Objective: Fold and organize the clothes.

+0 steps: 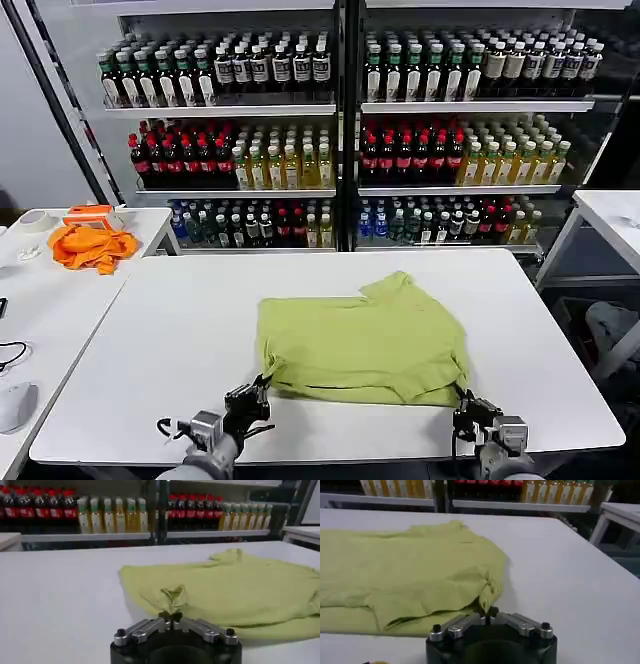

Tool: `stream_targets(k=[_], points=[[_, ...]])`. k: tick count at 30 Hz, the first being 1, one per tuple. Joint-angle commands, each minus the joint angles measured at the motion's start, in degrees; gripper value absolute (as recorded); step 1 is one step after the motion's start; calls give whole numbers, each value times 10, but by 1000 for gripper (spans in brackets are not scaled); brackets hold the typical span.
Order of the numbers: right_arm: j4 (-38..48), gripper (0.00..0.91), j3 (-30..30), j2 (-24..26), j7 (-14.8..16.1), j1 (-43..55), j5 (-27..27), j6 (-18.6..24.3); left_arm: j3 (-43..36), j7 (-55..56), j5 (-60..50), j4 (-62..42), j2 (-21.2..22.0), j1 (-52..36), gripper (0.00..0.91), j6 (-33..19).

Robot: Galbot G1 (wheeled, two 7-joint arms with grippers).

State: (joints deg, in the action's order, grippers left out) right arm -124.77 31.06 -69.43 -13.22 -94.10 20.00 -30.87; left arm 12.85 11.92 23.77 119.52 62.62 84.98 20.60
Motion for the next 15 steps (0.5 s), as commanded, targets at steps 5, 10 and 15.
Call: stream_targets(k=[5, 10, 15], points=[[-54, 776, 9, -3, -4, -70, -17, -1, 16, -3, -26, 65, -5, 101, 181, -3], [-63, 907, 14, -1, -5, -79, -21, -19, 20, -3, -39, 73, 0, 114, 907, 14], [-70, 907, 20, 2, 11, -66, -46, -22, 31, 0, -60, 74, 0, 107, 907, 12]])
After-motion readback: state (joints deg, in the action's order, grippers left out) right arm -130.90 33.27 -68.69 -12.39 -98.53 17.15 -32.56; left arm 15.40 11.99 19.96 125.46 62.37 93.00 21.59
